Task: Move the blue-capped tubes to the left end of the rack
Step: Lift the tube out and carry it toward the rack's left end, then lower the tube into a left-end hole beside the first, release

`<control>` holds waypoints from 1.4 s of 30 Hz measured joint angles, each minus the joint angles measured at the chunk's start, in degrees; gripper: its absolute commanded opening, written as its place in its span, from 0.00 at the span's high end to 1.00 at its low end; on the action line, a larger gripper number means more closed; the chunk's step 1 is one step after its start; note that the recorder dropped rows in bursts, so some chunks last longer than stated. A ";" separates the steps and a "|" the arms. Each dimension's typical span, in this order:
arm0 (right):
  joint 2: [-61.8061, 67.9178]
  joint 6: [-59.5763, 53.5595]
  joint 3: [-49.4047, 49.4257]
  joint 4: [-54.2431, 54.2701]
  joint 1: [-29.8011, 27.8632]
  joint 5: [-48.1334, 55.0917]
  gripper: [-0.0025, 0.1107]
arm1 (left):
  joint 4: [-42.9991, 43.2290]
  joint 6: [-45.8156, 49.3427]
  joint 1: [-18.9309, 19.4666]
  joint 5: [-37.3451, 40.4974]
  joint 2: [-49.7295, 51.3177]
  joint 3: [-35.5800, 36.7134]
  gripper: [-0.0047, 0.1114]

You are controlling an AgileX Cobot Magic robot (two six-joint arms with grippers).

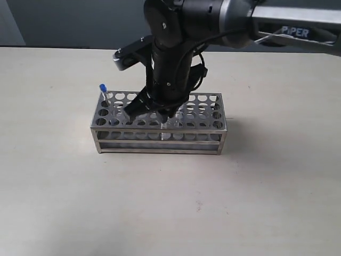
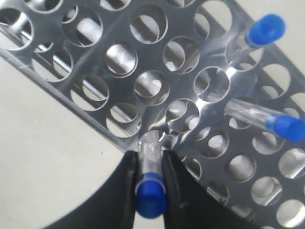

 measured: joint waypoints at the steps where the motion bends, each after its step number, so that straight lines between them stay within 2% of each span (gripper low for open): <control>1: -0.79 0.00 0.00 0.00 0.00 0.00 0.98 | 0.00 0.00 0.00 0.00 0.00 0.00 0.95; 8: -7.01 -0.24 0.00 -0.12 0.11 2.92 0.98 | 0.00 0.00 0.00 0.00 0.00 0.00 0.95; 13: -8.22 -4.44 -1.44 2.37 0.11 1.43 0.99 | 0.00 0.00 0.00 0.00 0.00 0.00 0.95; 31: 11.51 -15.99 -31.99 10.36 0.23 7.36 0.99 | 0.00 0.00 0.00 0.00 0.00 0.00 0.95; 42: 15.71 -17.52 -34.26 10.59 0.33 7.65 0.99 | 0.00 0.00 0.00 0.00 0.00 0.00 0.95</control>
